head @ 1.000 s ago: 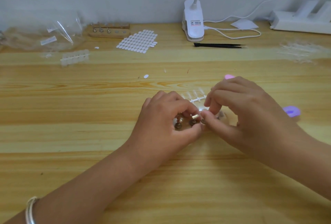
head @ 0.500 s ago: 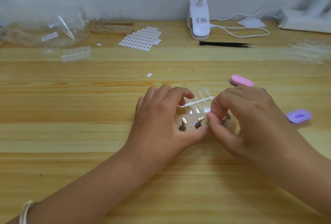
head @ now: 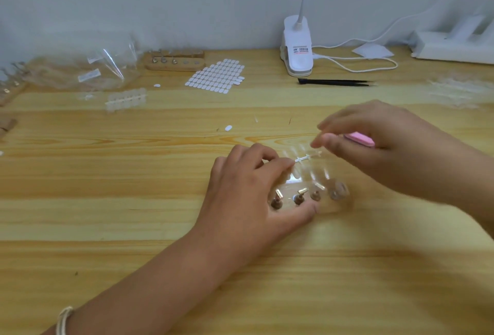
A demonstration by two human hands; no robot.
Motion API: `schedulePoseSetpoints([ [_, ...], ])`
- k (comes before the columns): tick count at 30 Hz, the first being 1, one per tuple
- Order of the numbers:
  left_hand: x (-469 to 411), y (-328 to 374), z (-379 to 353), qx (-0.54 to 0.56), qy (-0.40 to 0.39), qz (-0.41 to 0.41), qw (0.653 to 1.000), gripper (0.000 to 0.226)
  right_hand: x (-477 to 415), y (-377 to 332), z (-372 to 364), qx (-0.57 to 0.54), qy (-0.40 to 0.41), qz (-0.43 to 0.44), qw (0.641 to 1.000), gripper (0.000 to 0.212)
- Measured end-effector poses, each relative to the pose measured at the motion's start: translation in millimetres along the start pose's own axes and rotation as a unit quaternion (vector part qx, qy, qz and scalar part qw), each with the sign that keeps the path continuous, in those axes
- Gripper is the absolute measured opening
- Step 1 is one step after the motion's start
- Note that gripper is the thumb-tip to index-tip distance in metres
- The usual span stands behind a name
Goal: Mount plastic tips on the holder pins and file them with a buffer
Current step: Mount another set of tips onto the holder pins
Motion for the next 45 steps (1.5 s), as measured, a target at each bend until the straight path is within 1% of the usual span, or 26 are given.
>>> schedulePoseSetpoints([
  [1,0.0,-0.1,-0.2,0.000,-0.003,-0.001,1.000,0.065,-6.8,6.1,0.8,-0.025,-0.007,0.009,1.000,0.031],
  [2,0.1,-0.3,-0.5,0.000,-0.007,-0.001,1.000,0.066,-12.8,10.0,-1.0,-0.039,-0.034,0.015,0.999,0.019],
  [3,0.4,-0.5,-0.6,0.001,-0.010,-0.002,1.000,0.066,-17.4,12.5,-4.6,-0.046,-0.065,0.026,0.996,0.014],
  [5,0.3,-1.0,0.0,0.002,-0.014,-0.005,1.000,0.065,-24.0,16.3,-11.7,-0.053,-0.095,0.042,0.993,0.020],
  [7,-0.6,-1.2,0.4,0.007,-0.012,-0.010,1.000,0.063,-27.2,19.1,-13.7,-0.066,-0.079,0.047,0.994,0.024],
  [11,-2.1,-4.0,-0.9,0.020,-0.010,-0.011,1.000,0.064,-29.9,25.6,-16.1,-0.091,-0.057,0.063,0.992,0.022],
  [14,-2.8,-5.1,-1.3,0.021,-0.008,-0.014,1.000,0.063,-31.4,29.8,-14.3,-0.111,-0.051,0.072,0.990,0.012],
  [17,-2.8,-5.2,-1.1,0.013,-0.014,-0.013,1.000,0.065,-31.6,30.9,-15.6,-0.116,-0.025,0.065,0.991,0.002],
  [20,-2.5,-4.9,-0.5,0.012,-0.016,-0.012,1.000,0.068,-30.5,28.2,-22.7,-0.084,0.019,0.079,0.993,0.003],
  [22,-2.2,-4.7,0.1,0.015,-0.017,-0.012,1.000,0.069,-30.0,27.7,-25.0,-0.089,0.034,0.080,0.992,0.006],
  [25,-1.9,-4.1,0.5,0.012,-0.019,-0.012,1.000,0.071,-30.3,28.6,-23.9,-0.109,0.034,0.073,0.991,0.010],
  [30,-3.0,-4.8,0.2,0.009,-0.017,-0.012,1.000,0.071,-30.2,29.5,-24.0,-0.126,0.011,0.069,0.990,0.012],
  [35,-2.2,-3.2,0.4,0.012,-0.015,-0.017,1.000,0.068,-27.2,31.8,-20.0,-0.144,0.034,0.041,0.988,0.013],
  [37,-1.6,-2.1,1.2,0.013,-0.009,-0.024,1.000,0.066,-20.9,26.6,-14.5,-0.148,0.029,0.052,0.987,0.014],
  [40,1.4,0.7,6.3,0.032,0.039,-0.058,0.997,0.058,-10.1,12.5,-5.5,-0.161,0.035,0.095,0.982,0.014],
  [43,7.2,5.7,13.0,0.050,0.117,-0.117,0.985,0.034,-3.3,-1.4,-5.6,-0.183,0.024,0.140,0.973,0.013],
  [45,9.1,7.9,14.8,0.056,0.142,-0.142,0.978,0.022,-1.7,-6.6,-8.1,-0.183,0.010,0.163,0.969,0.009],
])
Point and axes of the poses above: each hand's wrist, its own x-axis away from the middle knuckle, its own z-axis out of the back of the hand, y = z × x, the point moved 3 cm from there along -x, towards the middle knuckle, and after that the axes turned 11 degrees about -y, right-handed, at the moved point
